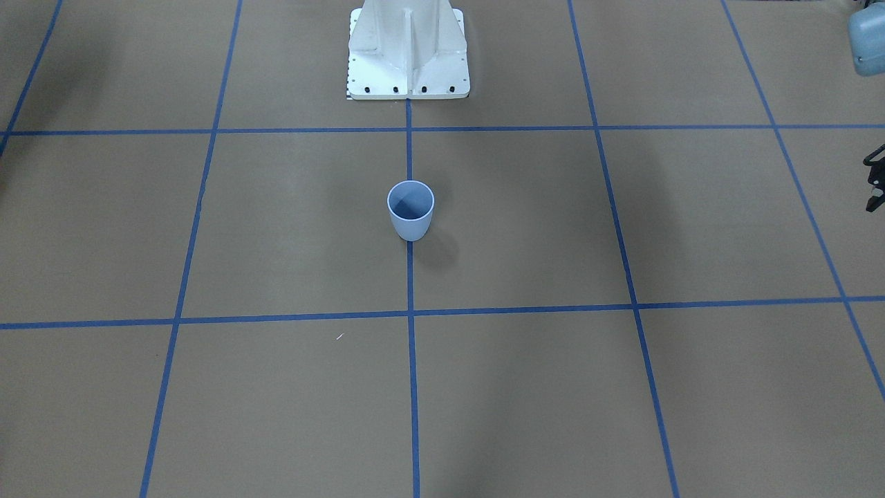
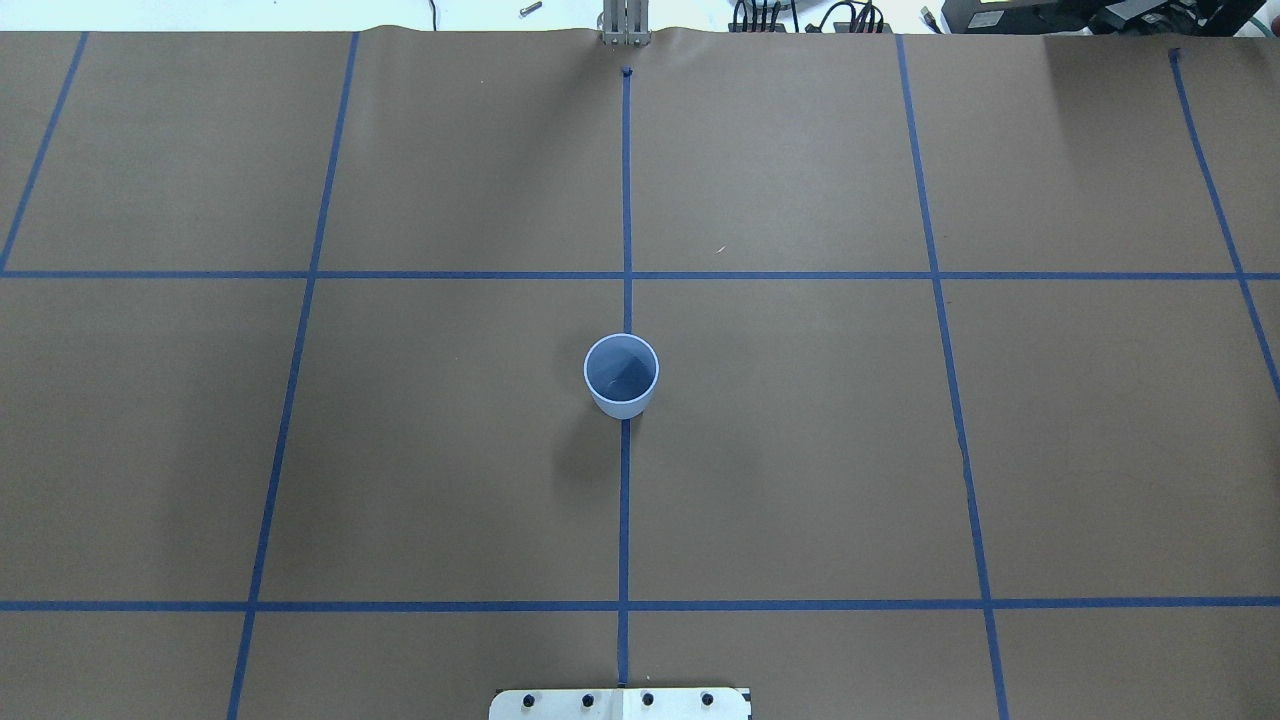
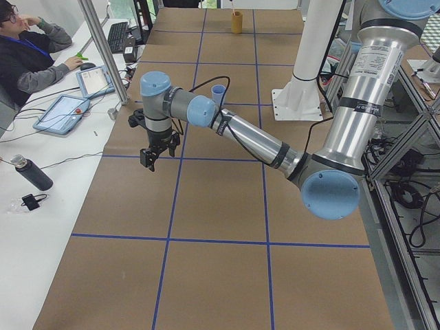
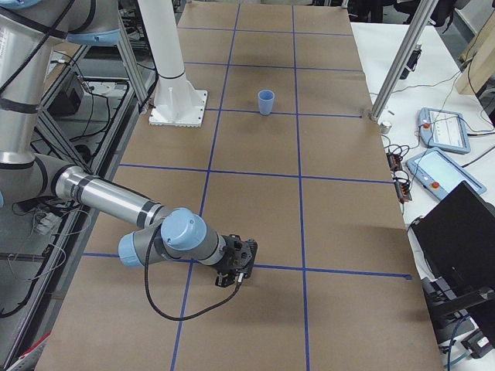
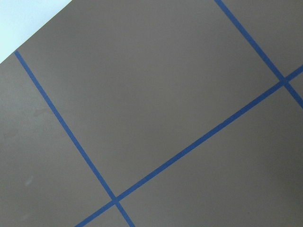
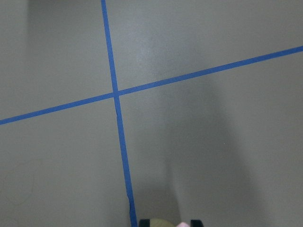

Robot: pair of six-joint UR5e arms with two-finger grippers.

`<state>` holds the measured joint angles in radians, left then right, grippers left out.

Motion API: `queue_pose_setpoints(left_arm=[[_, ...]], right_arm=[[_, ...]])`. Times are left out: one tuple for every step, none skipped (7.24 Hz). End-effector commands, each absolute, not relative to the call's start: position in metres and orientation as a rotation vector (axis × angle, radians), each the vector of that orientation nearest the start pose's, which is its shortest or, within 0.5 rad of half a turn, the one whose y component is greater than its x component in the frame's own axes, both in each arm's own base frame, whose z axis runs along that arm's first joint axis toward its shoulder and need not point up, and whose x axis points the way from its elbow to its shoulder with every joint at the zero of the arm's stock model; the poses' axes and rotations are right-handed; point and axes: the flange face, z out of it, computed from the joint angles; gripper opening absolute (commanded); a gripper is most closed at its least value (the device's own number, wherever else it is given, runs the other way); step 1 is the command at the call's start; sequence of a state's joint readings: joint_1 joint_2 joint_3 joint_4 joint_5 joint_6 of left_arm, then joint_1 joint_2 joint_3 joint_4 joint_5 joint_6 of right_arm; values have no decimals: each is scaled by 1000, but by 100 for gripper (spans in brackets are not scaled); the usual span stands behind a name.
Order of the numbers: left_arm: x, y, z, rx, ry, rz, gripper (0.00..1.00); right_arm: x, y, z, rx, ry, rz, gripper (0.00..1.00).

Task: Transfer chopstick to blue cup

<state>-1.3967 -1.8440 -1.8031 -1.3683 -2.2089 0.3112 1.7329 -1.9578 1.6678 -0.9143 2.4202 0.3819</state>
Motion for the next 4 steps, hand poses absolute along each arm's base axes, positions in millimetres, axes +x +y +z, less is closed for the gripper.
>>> queue_pose_setpoints(left_arm=[[26,-580,428,341,620,562,98],[26,-579,429,339,620,561,98],[26,-579,429,341,620,562,98],[26,-579,428,342,620,562,98]], right_arm=[[111,-318,694,253,-879,348,35],[111,-318,694,252,-880,349,45],[111,-319,694,251,-878,348,45],[111,-319,694,250,-880,349,48]])
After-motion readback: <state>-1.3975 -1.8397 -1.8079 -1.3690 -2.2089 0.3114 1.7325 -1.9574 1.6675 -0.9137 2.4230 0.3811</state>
